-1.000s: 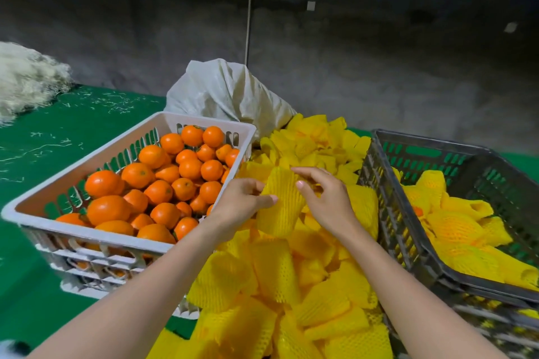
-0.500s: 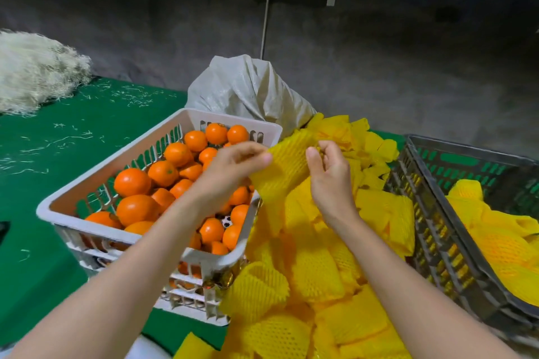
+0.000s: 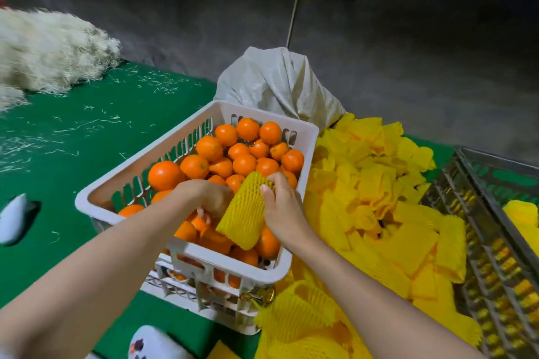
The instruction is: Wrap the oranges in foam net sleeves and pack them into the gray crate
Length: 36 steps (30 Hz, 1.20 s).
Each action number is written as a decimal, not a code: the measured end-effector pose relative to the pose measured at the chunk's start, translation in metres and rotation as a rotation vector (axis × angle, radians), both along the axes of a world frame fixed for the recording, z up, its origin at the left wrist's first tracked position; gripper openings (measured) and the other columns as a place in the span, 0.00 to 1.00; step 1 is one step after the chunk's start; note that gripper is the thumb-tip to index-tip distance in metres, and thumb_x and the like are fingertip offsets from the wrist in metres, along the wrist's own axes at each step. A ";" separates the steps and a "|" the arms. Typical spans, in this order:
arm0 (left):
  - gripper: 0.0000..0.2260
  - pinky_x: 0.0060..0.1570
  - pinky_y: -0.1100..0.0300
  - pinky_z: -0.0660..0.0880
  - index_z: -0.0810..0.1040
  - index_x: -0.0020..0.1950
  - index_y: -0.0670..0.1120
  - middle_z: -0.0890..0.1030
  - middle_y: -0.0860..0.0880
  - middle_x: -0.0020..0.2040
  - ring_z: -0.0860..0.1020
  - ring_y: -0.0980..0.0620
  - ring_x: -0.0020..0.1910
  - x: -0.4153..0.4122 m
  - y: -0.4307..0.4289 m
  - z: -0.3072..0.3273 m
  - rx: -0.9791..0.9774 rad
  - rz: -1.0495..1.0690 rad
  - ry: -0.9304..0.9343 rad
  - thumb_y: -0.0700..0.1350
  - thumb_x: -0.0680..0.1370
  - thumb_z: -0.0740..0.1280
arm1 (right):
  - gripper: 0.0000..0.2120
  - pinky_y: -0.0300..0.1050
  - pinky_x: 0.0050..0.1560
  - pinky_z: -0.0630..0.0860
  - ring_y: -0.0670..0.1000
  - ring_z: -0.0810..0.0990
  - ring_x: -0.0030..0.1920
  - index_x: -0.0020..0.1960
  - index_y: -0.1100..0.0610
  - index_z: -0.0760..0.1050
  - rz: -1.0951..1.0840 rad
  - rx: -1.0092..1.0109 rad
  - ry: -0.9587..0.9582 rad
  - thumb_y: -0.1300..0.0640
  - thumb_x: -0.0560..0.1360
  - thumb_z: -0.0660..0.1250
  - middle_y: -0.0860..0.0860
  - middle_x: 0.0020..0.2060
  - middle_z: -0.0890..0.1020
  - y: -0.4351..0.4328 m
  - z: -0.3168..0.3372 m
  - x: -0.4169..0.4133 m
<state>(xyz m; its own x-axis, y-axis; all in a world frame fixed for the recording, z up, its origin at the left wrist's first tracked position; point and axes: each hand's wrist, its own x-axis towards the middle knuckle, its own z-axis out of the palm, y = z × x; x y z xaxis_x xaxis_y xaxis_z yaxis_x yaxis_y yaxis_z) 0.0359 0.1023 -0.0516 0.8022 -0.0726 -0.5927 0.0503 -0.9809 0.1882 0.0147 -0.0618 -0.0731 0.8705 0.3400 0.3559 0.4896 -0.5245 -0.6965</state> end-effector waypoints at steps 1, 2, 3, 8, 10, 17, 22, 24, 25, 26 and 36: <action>0.14 0.44 0.58 0.71 0.69 0.64 0.44 0.77 0.42 0.60 0.78 0.46 0.53 0.000 -0.001 -0.007 0.078 0.016 0.072 0.45 0.80 0.63 | 0.06 0.46 0.34 0.54 0.49 0.64 0.32 0.54 0.58 0.66 0.000 -0.028 0.001 0.56 0.81 0.55 0.45 0.31 0.65 0.000 0.000 0.000; 0.11 0.49 0.57 0.70 0.70 0.61 0.44 0.77 0.43 0.59 0.76 0.46 0.57 -0.001 -0.001 -0.013 0.135 0.061 0.066 0.46 0.81 0.61 | 0.07 0.45 0.34 0.55 0.47 0.64 0.31 0.55 0.59 0.67 0.002 -0.034 0.008 0.56 0.81 0.55 0.45 0.31 0.65 0.000 0.000 0.001; 0.11 0.53 0.56 0.68 0.72 0.60 0.42 0.76 0.43 0.59 0.74 0.46 0.60 -0.001 0.001 -0.020 0.158 0.112 0.026 0.47 0.82 0.59 | 0.08 0.45 0.33 0.55 0.45 0.63 0.31 0.55 0.59 0.67 0.006 -0.023 0.021 0.56 0.81 0.55 0.45 0.31 0.64 0.001 0.001 0.001; 0.22 0.67 0.53 0.65 0.66 0.72 0.47 0.70 0.45 0.70 0.68 0.45 0.69 0.000 0.009 -0.031 -0.029 0.155 -0.060 0.55 0.80 0.59 | 0.06 0.40 0.30 0.58 0.42 0.63 0.27 0.53 0.57 0.68 0.029 0.110 0.097 0.55 0.81 0.56 0.47 0.30 0.65 -0.003 0.004 -0.001; 0.20 0.59 0.50 0.72 0.74 0.64 0.51 0.77 0.49 0.62 0.73 0.45 0.63 0.000 0.009 -0.017 -0.296 0.125 -0.016 0.57 0.74 0.67 | 0.05 0.44 0.35 0.62 0.45 0.65 0.31 0.46 0.56 0.68 0.028 0.257 0.190 0.57 0.81 0.57 0.52 0.32 0.66 -0.004 0.008 -0.002; 0.20 0.43 0.50 0.79 0.75 0.61 0.48 0.81 0.43 0.56 0.82 0.43 0.51 -0.014 -0.007 0.016 -1.396 0.425 -0.134 0.41 0.69 0.71 | 0.06 0.42 0.35 0.63 0.45 0.66 0.34 0.34 0.53 0.66 0.009 0.714 0.405 0.58 0.69 0.59 0.47 0.31 0.68 -0.019 0.029 -0.007; 0.23 0.60 0.46 0.70 0.73 0.63 0.48 0.76 0.41 0.63 0.75 0.42 0.58 -0.025 -0.040 0.016 -1.705 0.587 -0.123 0.44 0.68 0.70 | 0.06 0.45 0.38 0.65 0.50 0.69 0.39 0.45 0.63 0.71 0.042 0.744 0.442 0.60 0.73 0.58 0.55 0.37 0.71 -0.041 0.041 -0.016; 0.26 0.61 0.48 0.69 0.71 0.66 0.47 0.76 0.39 0.62 0.76 0.43 0.54 -0.031 -0.056 0.018 -1.826 0.654 -0.092 0.42 0.69 0.71 | 0.09 0.46 0.45 0.68 0.54 0.70 0.44 0.50 0.65 0.72 0.057 0.746 0.458 0.62 0.75 0.57 0.58 0.44 0.73 -0.047 0.046 -0.021; 0.26 0.60 0.48 0.71 0.71 0.67 0.47 0.77 0.39 0.60 0.77 0.43 0.52 -0.033 -0.065 0.020 -1.848 0.657 -0.085 0.44 0.69 0.70 | 0.10 0.48 0.47 0.67 0.56 0.70 0.46 0.52 0.67 0.72 0.074 0.741 0.468 0.63 0.75 0.56 0.60 0.45 0.72 -0.049 0.048 -0.024; 0.25 0.58 0.46 0.72 0.73 0.66 0.47 0.80 0.40 0.58 0.78 0.43 0.52 -0.035 -0.073 0.021 -1.857 0.644 -0.078 0.45 0.69 0.69 | 0.11 0.50 0.46 0.66 0.57 0.70 0.45 0.50 0.69 0.72 0.107 0.731 0.471 0.62 0.74 0.57 0.60 0.44 0.72 -0.050 0.049 -0.028; 0.18 0.35 0.54 0.80 0.75 0.60 0.50 0.82 0.41 0.46 0.83 0.45 0.39 -0.063 -0.126 0.025 -1.910 0.706 -0.185 0.35 0.73 0.66 | 0.16 0.36 0.31 0.61 0.40 0.66 0.27 0.33 0.56 0.66 -0.136 0.399 0.121 0.69 0.76 0.57 0.44 0.25 0.67 -0.082 0.049 -0.023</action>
